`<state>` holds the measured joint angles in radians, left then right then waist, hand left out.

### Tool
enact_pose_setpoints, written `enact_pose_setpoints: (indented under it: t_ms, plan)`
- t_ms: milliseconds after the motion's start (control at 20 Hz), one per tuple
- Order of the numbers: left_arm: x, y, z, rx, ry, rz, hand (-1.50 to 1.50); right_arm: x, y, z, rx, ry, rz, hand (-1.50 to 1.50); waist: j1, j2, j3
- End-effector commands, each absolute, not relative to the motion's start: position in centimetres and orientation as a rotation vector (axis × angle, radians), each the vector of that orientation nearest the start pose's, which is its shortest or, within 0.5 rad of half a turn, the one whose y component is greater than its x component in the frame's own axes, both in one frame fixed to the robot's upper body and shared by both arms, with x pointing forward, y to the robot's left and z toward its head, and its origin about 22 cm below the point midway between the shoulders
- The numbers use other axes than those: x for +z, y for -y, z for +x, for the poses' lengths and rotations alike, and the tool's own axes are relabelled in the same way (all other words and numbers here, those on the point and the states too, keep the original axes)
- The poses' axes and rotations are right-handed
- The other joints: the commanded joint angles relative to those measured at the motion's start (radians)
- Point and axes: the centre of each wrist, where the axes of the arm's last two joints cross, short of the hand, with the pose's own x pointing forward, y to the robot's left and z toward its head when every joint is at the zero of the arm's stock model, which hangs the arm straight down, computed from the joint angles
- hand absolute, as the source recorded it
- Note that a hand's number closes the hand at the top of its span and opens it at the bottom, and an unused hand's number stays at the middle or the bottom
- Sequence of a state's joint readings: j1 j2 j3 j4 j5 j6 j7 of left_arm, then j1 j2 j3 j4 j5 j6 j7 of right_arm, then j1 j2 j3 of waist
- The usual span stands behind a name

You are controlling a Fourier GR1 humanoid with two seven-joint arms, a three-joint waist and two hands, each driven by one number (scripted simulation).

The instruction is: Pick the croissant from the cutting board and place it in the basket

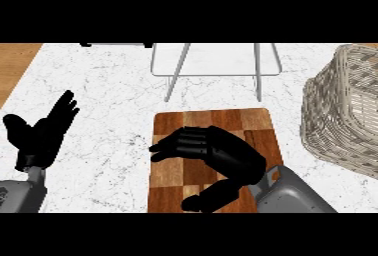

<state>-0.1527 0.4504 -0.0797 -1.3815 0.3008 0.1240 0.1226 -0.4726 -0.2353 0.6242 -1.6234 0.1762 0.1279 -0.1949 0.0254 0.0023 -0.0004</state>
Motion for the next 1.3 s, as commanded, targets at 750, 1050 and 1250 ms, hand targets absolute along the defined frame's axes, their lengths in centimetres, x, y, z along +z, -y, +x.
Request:
enact_pose_setpoints:
  t_ms: [750,1050,1250]
  plan:
    - [3.8,-31.8,29.6,-0.071,1.377,0.198,0.0,26.5,1.8,26.8,1.611,1.528,-0.696,-1.5,-0.032,-0.011,-0.003]
    - [3.4,-32.1,29.6,-0.047,1.357,0.194,0.0,28.9,4.3,28.9,1.794,1.269,-0.55,-1.5,-0.045,-0.012,-0.001]
    - [5.3,-32.8,29.5,-0.053,1.374,0.208,0.0,31.5,6.5,30.0,1.806,1.233,-0.49,-1.5,-0.043,-0.016,0.0]
